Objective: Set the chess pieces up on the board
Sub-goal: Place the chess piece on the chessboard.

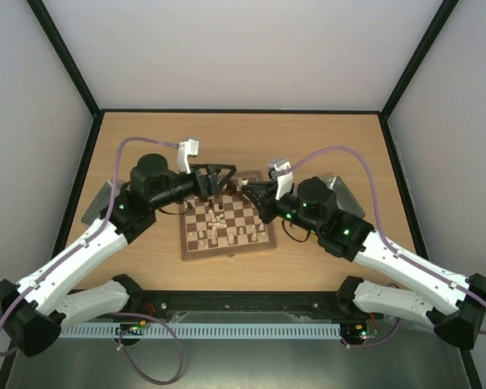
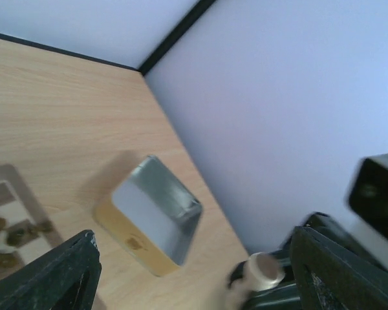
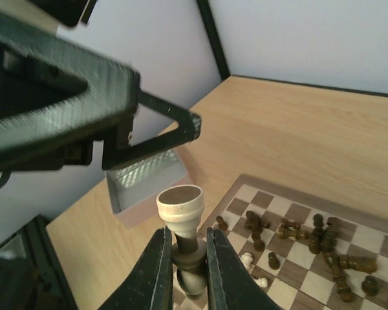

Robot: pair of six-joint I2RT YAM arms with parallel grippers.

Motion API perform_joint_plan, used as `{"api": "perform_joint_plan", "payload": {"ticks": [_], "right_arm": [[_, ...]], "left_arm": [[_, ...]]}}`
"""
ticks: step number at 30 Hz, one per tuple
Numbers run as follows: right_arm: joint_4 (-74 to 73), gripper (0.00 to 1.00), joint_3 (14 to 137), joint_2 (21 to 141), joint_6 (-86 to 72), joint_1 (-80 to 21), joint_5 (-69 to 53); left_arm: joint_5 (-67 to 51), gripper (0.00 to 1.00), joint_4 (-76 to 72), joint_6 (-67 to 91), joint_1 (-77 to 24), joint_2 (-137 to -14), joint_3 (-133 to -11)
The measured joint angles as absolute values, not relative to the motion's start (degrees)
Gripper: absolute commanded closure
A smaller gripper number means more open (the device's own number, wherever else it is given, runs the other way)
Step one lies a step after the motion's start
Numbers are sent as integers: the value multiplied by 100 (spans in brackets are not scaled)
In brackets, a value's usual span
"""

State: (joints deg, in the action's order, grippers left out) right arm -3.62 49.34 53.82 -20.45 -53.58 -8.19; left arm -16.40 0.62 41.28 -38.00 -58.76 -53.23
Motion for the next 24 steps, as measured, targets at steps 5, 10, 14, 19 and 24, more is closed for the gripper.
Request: {"api": "perform_joint_plan", "payload": {"ticks": [5, 10, 14, 19, 24], "right_arm": [[-357, 91, 5035, 5660, -1721, -5358, -1332], [-408, 91, 5207, 5765, -1518, -5358, -1428], [-432, 91, 5293, 5789, -1415, -5358, -1446], [-482, 91, 5299, 5854, -1321, -5358, -1542], [-591, 92, 5325, 5940, -1212, -5339, -1562]], "left_arm": [[-2961, 28, -276, 4488, -3459, -5784, -5203], [-3874, 44, -180, 4418, -3420, -5931, -5203], [-4263, 46, -47, 4289, -3420, -5972, -5203], [-4482, 53, -49, 4307, -3420, -6062, -5203], [-4519, 61, -82, 4482, -3420, -6145, -5201]]}}
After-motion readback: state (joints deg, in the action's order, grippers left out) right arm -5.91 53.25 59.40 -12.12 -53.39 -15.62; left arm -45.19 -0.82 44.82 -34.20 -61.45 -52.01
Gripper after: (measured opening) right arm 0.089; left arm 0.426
